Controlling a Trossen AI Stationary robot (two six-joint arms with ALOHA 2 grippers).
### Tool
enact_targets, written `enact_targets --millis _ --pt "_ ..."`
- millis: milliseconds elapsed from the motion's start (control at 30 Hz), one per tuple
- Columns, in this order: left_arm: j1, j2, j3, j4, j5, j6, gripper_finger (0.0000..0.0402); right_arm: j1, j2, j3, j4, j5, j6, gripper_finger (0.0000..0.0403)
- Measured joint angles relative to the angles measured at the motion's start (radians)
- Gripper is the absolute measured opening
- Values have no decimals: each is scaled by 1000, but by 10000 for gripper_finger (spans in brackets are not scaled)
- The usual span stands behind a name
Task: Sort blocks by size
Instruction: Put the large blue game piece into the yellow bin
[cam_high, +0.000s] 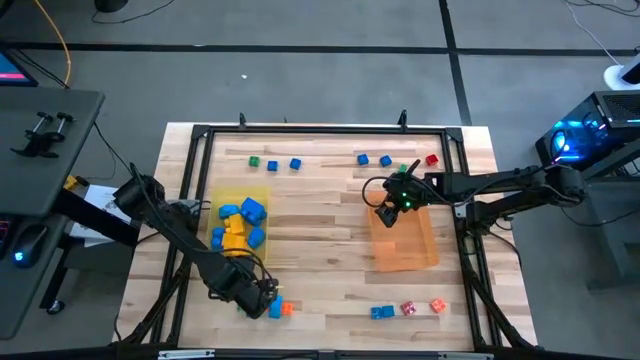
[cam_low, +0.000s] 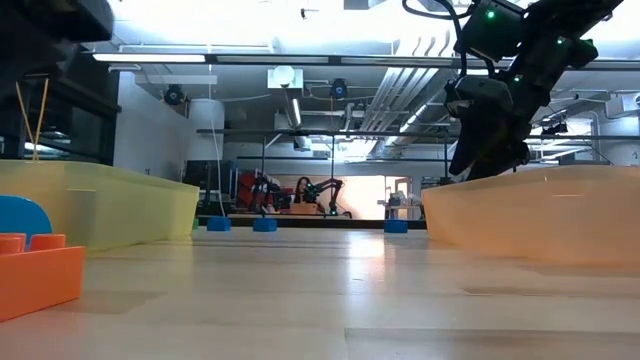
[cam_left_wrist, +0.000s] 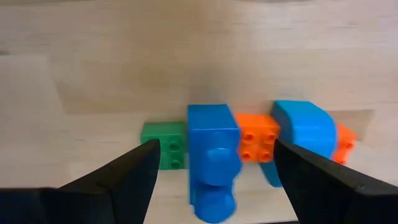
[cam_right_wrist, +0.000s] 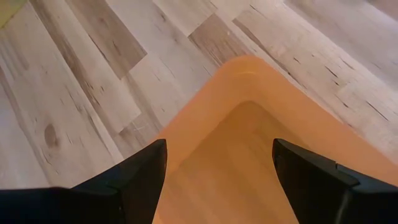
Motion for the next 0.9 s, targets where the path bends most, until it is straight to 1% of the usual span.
enact_targets --millis 300,400,733,900 --pt "7 0 -11 20 25 41 295 0 0 0 1 6 0 286" --pt "7 6 -11 31 63 57 284 0 0 0 1 15 0 286" --pt "21 28 -10 72 63 71 247 0 0 0 1 27 0 286" --pt "21 69 -10 131 107 91 230 0 0 0 0 29 0 286"
